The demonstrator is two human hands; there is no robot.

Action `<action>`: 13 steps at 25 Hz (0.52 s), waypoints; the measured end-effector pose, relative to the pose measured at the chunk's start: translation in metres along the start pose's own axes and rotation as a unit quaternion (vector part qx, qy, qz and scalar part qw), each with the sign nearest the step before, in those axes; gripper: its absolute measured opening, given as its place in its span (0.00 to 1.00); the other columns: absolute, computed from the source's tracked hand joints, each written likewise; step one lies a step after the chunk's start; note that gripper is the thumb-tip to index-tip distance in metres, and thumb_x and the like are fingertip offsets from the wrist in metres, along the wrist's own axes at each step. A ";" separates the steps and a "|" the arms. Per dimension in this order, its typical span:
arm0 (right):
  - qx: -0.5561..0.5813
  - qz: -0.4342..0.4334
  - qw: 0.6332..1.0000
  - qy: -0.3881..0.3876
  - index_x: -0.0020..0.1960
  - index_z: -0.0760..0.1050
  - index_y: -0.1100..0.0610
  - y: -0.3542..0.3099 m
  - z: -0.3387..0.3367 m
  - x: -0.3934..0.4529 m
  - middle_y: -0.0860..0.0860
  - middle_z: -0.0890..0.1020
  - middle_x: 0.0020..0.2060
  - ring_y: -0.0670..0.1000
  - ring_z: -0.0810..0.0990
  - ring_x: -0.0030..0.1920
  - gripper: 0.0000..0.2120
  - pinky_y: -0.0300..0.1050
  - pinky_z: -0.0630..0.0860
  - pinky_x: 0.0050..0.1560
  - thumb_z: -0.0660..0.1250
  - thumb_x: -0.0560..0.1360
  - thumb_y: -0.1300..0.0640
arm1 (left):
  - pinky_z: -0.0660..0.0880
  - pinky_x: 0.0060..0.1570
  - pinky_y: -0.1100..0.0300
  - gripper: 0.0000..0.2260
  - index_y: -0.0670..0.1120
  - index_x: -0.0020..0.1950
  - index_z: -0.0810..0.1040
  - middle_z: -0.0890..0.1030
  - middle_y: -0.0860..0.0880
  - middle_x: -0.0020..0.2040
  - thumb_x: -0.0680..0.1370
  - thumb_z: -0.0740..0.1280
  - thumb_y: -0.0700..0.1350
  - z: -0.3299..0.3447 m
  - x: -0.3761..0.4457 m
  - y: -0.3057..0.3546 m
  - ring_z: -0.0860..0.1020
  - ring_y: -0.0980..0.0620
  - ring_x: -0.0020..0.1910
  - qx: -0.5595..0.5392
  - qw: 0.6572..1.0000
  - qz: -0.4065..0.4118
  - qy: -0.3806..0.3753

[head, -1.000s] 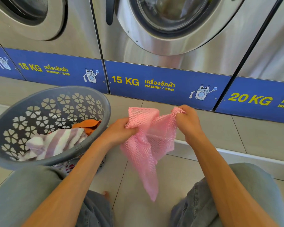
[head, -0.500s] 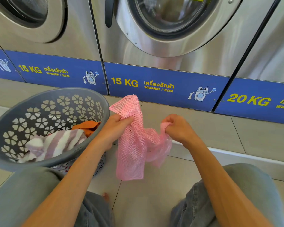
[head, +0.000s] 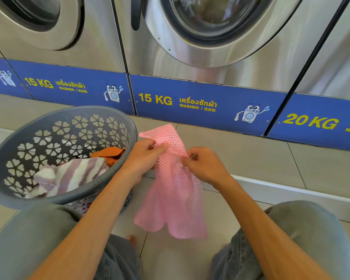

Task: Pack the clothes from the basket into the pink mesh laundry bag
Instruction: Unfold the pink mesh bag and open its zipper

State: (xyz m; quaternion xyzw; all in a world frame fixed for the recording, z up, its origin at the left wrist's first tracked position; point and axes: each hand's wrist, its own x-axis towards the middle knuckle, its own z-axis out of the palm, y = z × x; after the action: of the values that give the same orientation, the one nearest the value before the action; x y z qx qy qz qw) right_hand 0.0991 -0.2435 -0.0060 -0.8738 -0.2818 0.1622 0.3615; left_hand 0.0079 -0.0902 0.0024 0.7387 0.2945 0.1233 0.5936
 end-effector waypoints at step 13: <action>0.523 0.174 0.832 -0.065 0.55 0.79 0.60 -0.010 -0.008 0.002 0.58 0.84 0.46 0.56 0.83 0.42 0.08 0.53 0.84 0.43 0.63 0.80 0.61 | 0.75 0.48 0.68 0.23 0.60 0.56 0.76 0.83 0.60 0.51 0.65 0.80 0.54 0.044 -0.029 -0.005 0.81 0.63 0.49 0.174 0.970 0.104 -0.132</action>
State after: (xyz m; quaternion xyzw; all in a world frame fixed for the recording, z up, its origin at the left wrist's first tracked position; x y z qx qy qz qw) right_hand 0.1012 -0.2405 0.0063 -0.5761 -0.0208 0.4017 0.7115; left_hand 0.0065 -0.1416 -0.0094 0.8671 0.1519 0.0326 0.4733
